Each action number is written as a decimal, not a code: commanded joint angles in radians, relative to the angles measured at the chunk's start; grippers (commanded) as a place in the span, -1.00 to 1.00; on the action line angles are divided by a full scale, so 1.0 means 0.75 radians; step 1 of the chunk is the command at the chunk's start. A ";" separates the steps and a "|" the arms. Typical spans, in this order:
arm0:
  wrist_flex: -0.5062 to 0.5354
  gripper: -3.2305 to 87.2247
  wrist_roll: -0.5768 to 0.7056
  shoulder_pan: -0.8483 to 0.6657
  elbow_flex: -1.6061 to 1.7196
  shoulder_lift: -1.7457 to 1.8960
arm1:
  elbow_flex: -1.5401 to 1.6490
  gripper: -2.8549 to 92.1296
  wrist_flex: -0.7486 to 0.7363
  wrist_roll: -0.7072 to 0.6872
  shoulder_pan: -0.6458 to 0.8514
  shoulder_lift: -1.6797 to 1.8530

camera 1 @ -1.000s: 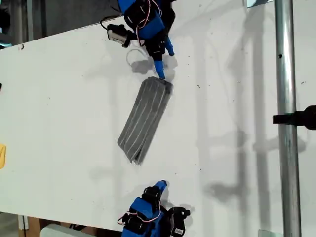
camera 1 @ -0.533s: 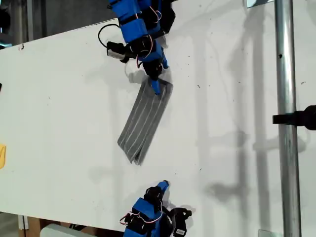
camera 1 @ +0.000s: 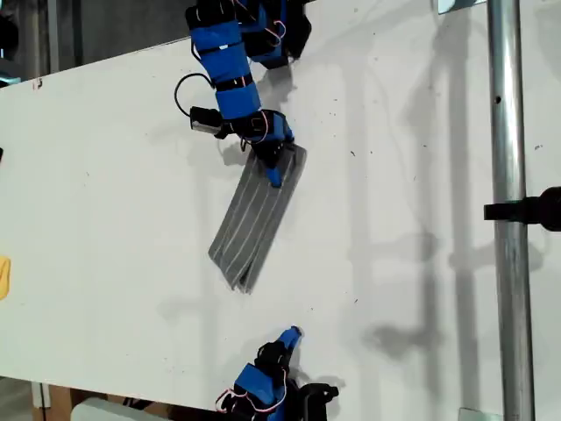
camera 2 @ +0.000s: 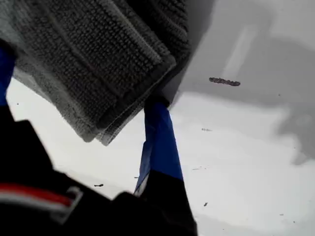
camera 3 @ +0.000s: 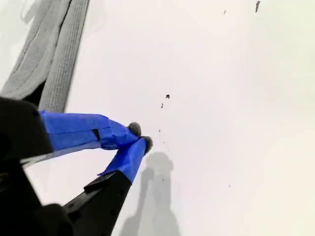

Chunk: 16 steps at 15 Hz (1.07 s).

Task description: Grasp corners of a towel and fold twice.

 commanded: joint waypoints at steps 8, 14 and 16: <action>0.102 -0.99 0.006 0.025 0.039 0.162 | -0.053 0.04 -0.002 -0.245 0.327 0.004; 0.104 -0.99 0.022 0.029 0.045 0.162 | 0.147 0.11 0.198 -0.074 0.065 0.595; 0.100 -0.99 0.033 0.020 0.045 0.162 | 0.254 0.12 0.266 0.039 0.033 0.751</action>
